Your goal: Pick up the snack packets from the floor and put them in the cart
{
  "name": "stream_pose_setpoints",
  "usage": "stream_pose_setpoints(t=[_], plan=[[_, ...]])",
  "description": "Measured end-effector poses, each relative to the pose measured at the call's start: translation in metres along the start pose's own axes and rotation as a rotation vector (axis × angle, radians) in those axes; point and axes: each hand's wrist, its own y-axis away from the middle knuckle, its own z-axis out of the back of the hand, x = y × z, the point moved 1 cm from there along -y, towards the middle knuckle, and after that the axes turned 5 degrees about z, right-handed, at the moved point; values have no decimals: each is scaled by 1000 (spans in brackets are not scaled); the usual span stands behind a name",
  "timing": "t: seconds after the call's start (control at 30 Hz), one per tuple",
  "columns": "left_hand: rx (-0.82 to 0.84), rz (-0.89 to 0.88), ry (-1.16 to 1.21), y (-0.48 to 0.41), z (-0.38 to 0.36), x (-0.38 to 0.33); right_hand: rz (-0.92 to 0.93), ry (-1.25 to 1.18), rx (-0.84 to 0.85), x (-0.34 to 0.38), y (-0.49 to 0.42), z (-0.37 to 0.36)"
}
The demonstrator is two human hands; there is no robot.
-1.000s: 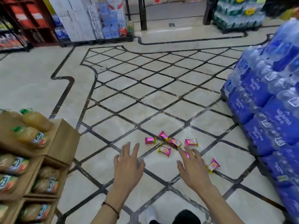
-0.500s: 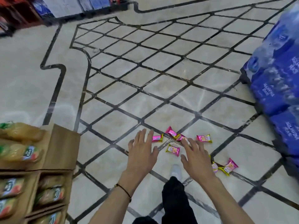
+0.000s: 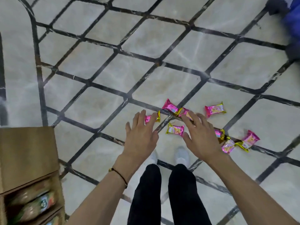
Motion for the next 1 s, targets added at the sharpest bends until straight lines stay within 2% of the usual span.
stream_pose_setpoints(t=[0.13,0.33,0.5,0.77,0.87,1.0], plan=[[39,-62,-84,-58,-87,29,-6,-22,-45,-24,-36,-97],[76,-172,-160,-140,-216,67,46,55,74,-56,-67,-260],[120,-170,-242,-201,-325,98,41,99,122,-90,-101,-361],[41,-236,-472,-276,-448,129,123,233,172,-138,-155,-455],[9,-271,-527,-291,-470,137,132,242,225,-146,-169,-474],[4,-294,-513,-300,-480,143,143,274,195,-150,-175,-488]])
